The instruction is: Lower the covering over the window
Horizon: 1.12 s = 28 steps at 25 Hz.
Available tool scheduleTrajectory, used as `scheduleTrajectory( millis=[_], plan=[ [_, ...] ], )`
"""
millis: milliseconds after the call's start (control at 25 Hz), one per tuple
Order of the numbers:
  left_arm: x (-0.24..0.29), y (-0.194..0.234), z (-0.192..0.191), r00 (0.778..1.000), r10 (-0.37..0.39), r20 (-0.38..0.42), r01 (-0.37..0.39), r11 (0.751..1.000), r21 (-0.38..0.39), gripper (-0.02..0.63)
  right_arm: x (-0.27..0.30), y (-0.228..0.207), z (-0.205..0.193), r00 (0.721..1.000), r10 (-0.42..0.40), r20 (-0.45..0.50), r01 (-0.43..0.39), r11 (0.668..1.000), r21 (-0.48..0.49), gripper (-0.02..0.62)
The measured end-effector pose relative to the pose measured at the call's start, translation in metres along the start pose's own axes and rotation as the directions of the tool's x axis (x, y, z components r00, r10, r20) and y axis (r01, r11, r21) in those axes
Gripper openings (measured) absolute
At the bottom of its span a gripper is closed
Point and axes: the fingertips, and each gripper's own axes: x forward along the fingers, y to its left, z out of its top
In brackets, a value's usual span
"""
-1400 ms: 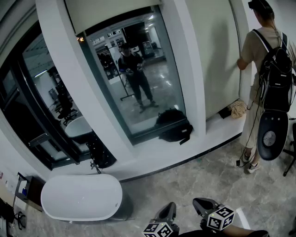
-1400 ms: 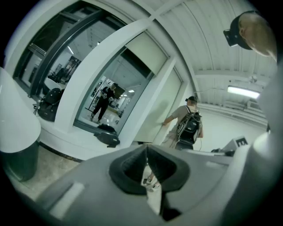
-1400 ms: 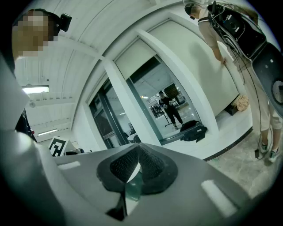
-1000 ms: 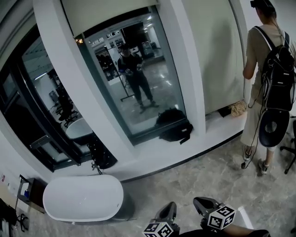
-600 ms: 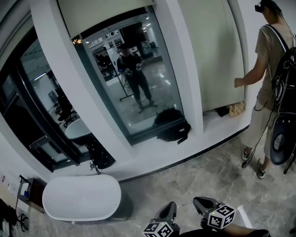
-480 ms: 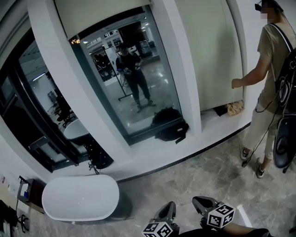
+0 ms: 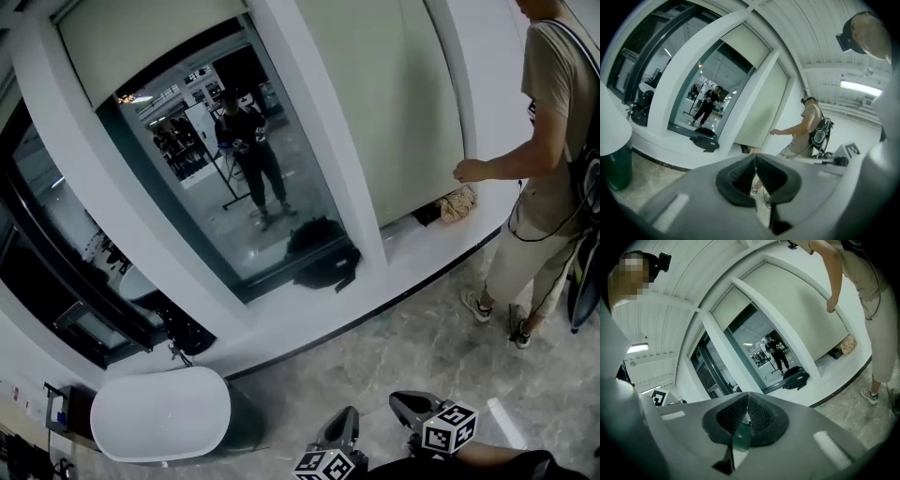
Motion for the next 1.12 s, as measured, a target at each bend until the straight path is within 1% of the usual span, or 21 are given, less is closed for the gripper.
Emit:
scheduleTrajectory(
  millis=[120, 320, 440, 560, 680, 760, 840, 920, 1000, 1120],
  plan=[
    [0.009, 0.001, 0.004, 1.0, 0.022, -0.004, -0.022, 1.0, 0.002, 0.005, 0.002, -0.01, 0.006, 1.0, 0.006, 0.007, -0.007, 1.0, 0.024, 0.008],
    [0.036, 0.016, 0.01, 1.0, 0.027, -0.014, -0.028, 1.0, -0.007, 0.005, 0.026, -0.028, 0.015, 1.0, 0.016, 0.008, -0.016, 0.999, 0.03, 0.008],
    [0.063, 0.039, 0.01, 0.999, 0.017, -0.029, -0.018, 1.0, -0.025, 0.005, 0.049, -0.048, 0.02, 1.0, -0.013, 0.001, 0.013, 0.999, 0.033, 0.008],
    [0.098, 0.063, 0.029, 0.999, -0.014, -0.036, 0.013, 0.999, -0.033, 0.005, 0.086, -0.068, 0.034, 0.998, -0.055, 0.01, 0.055, 0.998, 0.02, 0.008],
    [0.138, 0.103, 0.055, 0.998, -0.052, -0.029, 0.051, 0.998, -0.043, 0.005, 0.138, -0.082, 0.055, 0.996, -0.089, 0.027, 0.09, 0.996, -0.005, 0.008],
    [0.158, 0.133, 0.079, 0.996, -0.081, -0.03, 0.079, 0.995, -0.053, 0.005, 0.177, -0.082, 0.07, 0.993, -0.109, 0.046, 0.11, 0.994, -0.018, 0.008],
    [0.17, 0.152, 0.113, 0.994, -0.102, -0.034, 0.101, 0.995, -0.027, 0.005, 0.215, -0.074, 0.087, 0.991, -0.112, 0.076, 0.115, 0.993, -0.038, 0.008],
    [0.183, 0.173, 0.135, 0.993, -0.115, -0.028, 0.115, 0.993, -0.003, 0.005, 0.251, -0.074, 0.1, 0.989, -0.11, 0.095, 0.115, 0.992, -0.052, 0.008],
    [0.199, 0.207, 0.142, 0.994, -0.11, -0.016, 0.11, 0.994, -0.022, 0.005, 0.287, -0.082, 0.11, 0.988, -0.116, 0.105, 0.121, 0.992, -0.042, 0.008],
    [0.216, 0.247, 0.153, 0.998, -0.058, -0.036, 0.054, 0.995, -0.081, 0.005, 0.329, -0.093, 0.12, 0.987, -0.125, 0.097, 0.129, 0.991, -0.042, 0.008]
  ],
)
